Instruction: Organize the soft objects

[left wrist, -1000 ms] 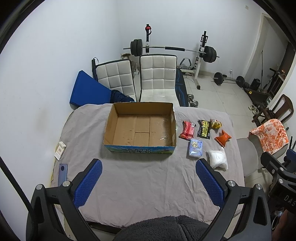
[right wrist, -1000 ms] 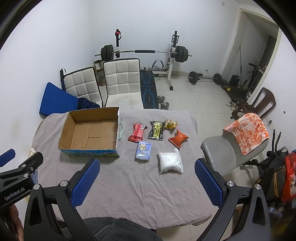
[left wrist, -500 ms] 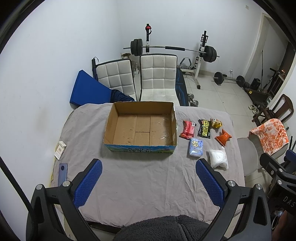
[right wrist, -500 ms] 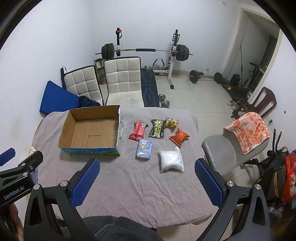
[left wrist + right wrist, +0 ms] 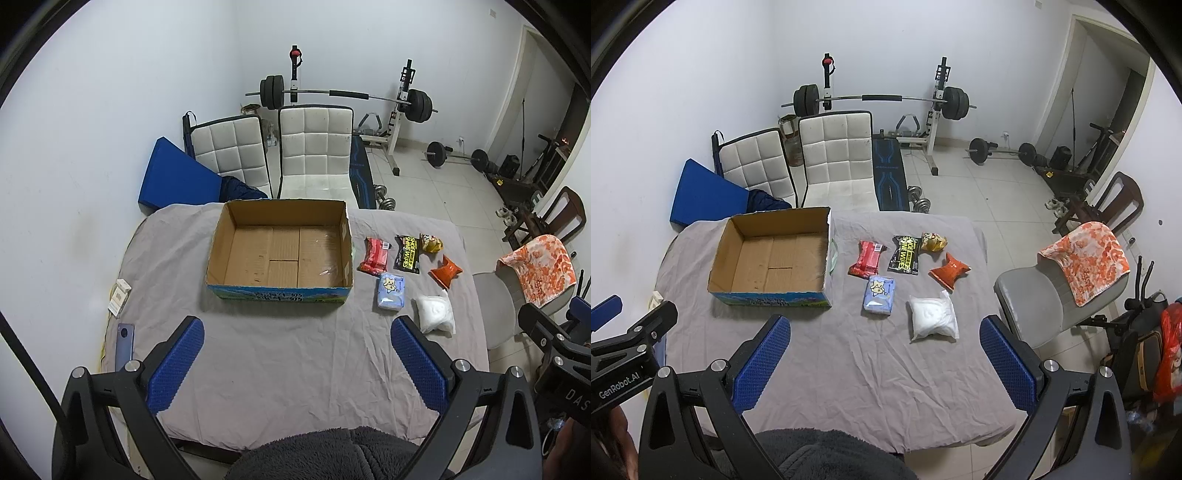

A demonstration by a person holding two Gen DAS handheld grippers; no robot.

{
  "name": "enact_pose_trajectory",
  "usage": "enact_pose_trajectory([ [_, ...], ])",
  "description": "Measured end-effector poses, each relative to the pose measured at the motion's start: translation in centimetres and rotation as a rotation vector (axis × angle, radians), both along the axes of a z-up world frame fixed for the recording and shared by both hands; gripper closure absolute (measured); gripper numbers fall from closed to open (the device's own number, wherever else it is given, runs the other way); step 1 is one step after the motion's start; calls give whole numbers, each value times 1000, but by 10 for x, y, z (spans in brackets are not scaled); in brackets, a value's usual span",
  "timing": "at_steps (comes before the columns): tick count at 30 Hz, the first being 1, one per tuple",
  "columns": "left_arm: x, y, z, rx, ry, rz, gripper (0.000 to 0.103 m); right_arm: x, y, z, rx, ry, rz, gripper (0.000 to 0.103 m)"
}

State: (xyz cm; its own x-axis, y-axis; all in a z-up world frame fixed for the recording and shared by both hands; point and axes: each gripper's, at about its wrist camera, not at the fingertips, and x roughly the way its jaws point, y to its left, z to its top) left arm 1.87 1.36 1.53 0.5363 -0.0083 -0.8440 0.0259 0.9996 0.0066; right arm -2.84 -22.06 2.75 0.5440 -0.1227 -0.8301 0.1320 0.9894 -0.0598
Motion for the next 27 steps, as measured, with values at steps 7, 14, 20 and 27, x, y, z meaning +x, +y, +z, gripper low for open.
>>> enact_pose_trajectory([
  [7, -1, 0, -1, -2, 1, -1, 0, 1, 1, -2, 10, 7, 7, 0],
  [14, 9, -11, -13, -33, 11, -29, 0, 9, -11, -20, 59, 54, -1, 0],
  [20, 55, -43, -47, -26, 32, -70, 0, 44, -65, -65, 132, 134, -101, 0],
  [27, 138, -104, -154, -34, 244, -124, 0, 121, -148, -180, 147, 314, -187, 0],
])
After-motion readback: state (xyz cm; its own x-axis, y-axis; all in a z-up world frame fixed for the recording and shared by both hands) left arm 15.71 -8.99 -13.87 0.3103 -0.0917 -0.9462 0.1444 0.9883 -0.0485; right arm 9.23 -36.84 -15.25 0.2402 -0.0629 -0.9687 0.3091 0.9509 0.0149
